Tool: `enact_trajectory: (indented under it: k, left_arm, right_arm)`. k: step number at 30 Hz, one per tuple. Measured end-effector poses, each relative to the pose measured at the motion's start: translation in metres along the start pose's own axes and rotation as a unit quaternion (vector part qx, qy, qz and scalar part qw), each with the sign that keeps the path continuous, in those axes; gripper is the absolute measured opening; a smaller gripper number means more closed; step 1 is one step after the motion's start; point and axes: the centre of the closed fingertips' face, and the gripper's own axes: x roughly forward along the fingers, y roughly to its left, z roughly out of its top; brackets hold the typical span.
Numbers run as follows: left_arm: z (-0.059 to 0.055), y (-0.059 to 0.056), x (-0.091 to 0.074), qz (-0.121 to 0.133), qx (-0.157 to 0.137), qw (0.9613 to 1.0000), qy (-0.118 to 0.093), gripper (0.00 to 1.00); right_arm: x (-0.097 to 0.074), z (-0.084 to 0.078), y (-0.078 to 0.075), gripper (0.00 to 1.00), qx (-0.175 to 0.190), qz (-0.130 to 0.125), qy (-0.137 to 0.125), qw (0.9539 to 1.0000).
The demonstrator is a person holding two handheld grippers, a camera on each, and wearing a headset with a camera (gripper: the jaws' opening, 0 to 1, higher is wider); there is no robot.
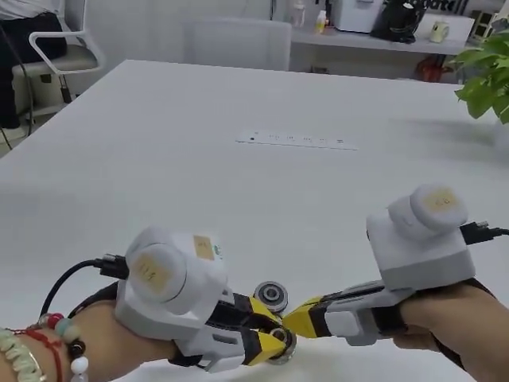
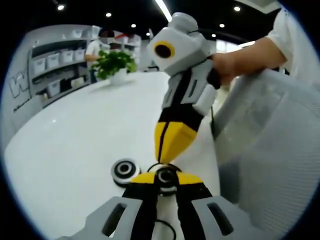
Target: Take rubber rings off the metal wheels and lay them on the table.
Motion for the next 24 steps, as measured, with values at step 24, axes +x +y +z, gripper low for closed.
enact_trajectory:
  k: [24]
  left_arm:
    - [0.003, -0.006, -0.002, -0.009, 0.050, 0.9982, 0.031, 0.18]
  right_arm:
    - [0.001, -0.009, -0.005, 0.00, 0.003, -0.018, 0.023, 0.9996]
